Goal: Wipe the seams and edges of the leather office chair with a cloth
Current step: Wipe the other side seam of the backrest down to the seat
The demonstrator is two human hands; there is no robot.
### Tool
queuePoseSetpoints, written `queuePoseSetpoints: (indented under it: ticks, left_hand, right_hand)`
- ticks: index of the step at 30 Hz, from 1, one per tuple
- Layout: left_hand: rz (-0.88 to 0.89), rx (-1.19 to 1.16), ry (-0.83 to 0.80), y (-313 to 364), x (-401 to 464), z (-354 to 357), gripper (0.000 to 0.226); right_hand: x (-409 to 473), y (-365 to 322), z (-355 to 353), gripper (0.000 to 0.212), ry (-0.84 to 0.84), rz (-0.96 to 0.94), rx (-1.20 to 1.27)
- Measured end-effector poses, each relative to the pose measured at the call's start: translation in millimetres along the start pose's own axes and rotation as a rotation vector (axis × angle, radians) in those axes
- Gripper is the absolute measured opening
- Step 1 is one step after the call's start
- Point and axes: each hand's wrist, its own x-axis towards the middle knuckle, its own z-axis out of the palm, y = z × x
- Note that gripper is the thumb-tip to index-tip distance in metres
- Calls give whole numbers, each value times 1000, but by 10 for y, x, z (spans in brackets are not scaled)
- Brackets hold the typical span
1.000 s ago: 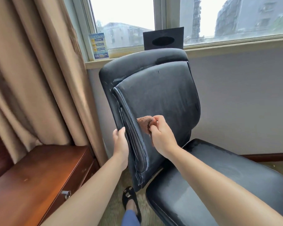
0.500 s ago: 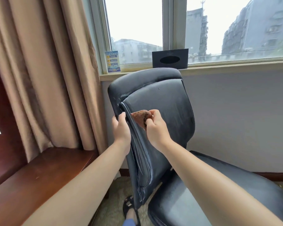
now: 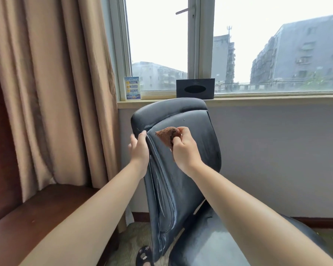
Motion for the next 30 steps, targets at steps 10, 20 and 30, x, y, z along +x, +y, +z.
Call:
queuePoseSetpoints:
  ticks: [10, 20, 30]
  left_hand:
    - [13, 16, 227, 50, -139, 12, 45]
    - [124, -116, 72, 163, -119, -100, 40]
    - [168, -85, 2, 31, 12, -140, 41]
  right_hand:
    - [-33, -66, 13, 35, -4, 12, -2]
    - [143, -144, 294, 27, -46, -12, 20]
    - [447, -140, 485, 21, -127, -67, -140]
